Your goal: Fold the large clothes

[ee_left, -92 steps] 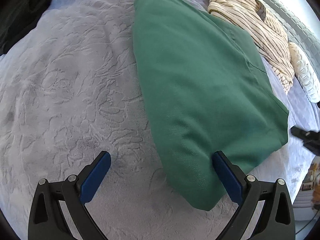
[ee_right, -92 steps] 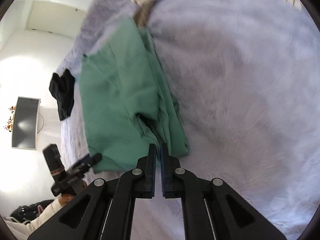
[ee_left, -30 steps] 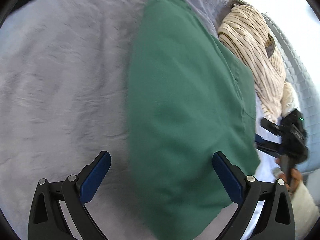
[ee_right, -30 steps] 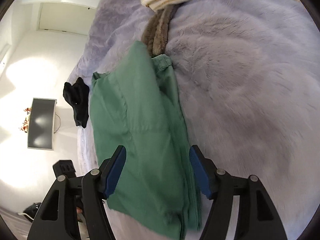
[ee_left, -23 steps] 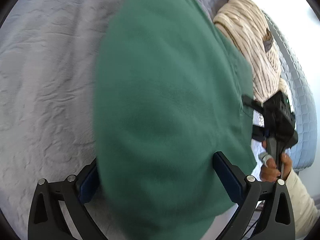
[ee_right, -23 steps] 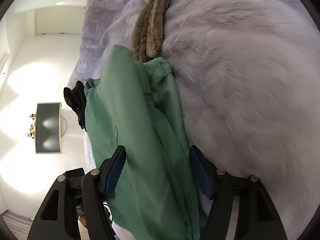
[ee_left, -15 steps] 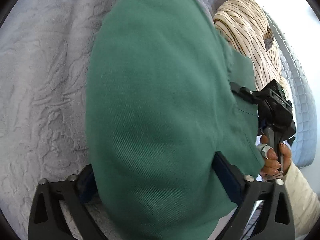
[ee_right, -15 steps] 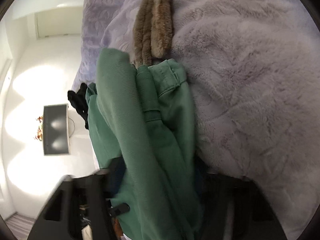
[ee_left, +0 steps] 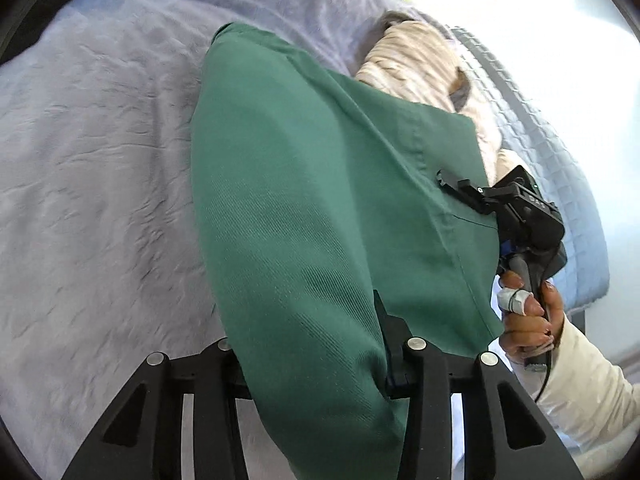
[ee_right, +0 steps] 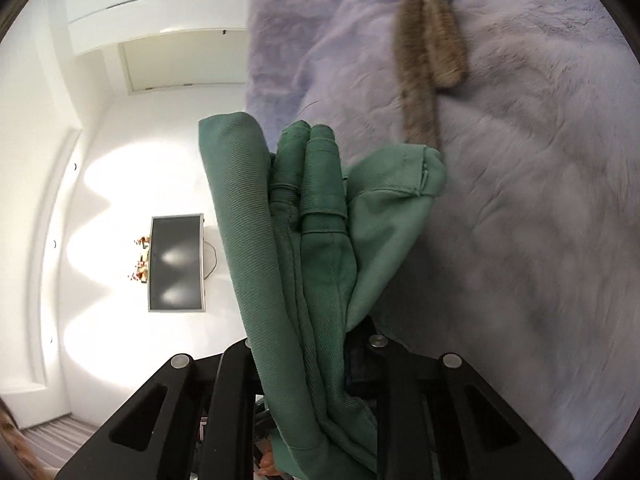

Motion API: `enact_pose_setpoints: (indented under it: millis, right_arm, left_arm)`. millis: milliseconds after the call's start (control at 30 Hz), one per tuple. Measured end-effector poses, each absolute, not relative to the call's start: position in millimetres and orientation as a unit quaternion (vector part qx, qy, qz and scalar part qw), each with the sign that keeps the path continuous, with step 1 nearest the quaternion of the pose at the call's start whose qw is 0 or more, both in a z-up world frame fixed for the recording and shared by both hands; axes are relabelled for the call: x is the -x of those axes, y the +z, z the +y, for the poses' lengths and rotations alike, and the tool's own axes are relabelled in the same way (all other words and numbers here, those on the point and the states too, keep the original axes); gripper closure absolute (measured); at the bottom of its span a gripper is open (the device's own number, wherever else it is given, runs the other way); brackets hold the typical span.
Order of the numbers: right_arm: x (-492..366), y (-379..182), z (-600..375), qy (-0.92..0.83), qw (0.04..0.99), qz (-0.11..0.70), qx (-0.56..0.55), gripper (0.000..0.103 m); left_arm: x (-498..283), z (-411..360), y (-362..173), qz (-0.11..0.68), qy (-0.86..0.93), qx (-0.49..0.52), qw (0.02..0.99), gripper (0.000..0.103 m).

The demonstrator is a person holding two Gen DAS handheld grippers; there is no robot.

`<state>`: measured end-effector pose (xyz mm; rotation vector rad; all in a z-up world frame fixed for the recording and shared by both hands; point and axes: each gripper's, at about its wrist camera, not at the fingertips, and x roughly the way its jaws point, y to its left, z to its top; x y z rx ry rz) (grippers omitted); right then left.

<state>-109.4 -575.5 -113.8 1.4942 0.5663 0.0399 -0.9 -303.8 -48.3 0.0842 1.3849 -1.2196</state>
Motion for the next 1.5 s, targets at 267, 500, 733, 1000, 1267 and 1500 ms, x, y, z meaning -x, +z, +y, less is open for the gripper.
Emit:
enact_pose_setpoints:
  millis: [267, 500, 733, 1000, 1267, 1500]
  right_arm:
    - [107.6, -88.8, -481.9, 0.037, 0.702, 0.261, -0.662, 0.083]
    - [90.0, -121.6, -368.0, 0.048, 0.667, 0.289, -0.685, 0.083]
    - [83.9, -159.2, -327.9, -0.024, 0.645, 0.370, -0.669, 0.071]
    - [104.9, -86.7, -335.5, -0.134, 0.715, 0.417, -0.545, 0.058]
    - [60.6, -121.6, -339.4, -0.189, 0.716, 0.495, -0.455, 0.098]
    - [78.5, -136.6, -355.4, -0.192, 0.691, 0.474, -0.512, 0.097]
  left_arm:
    - [-2.2, -188.4, -19.5, 0.606, -0.517, -0.051, 0.602, 0.059]
    - [-1.9, -72.9, -42.5, 0.652, -0.462, -0.071, 0.597, 0.058]
    - [-4.5, -28.5, -77.2, 0.672, -0.421, -0.095, 0.601, 0.042]
    - [-39.6, -27.9, -28.8, 0.608, -0.436, -0.092, 0.657, 0.042]
    - [-36.9, -69.4, -72.2, 0.601, -0.405, -0.154, 0.672, 0.025]
    - [-24.5, -45.6, -40.8, 0.587, -0.410, -0.188, 0.673, 0.025]
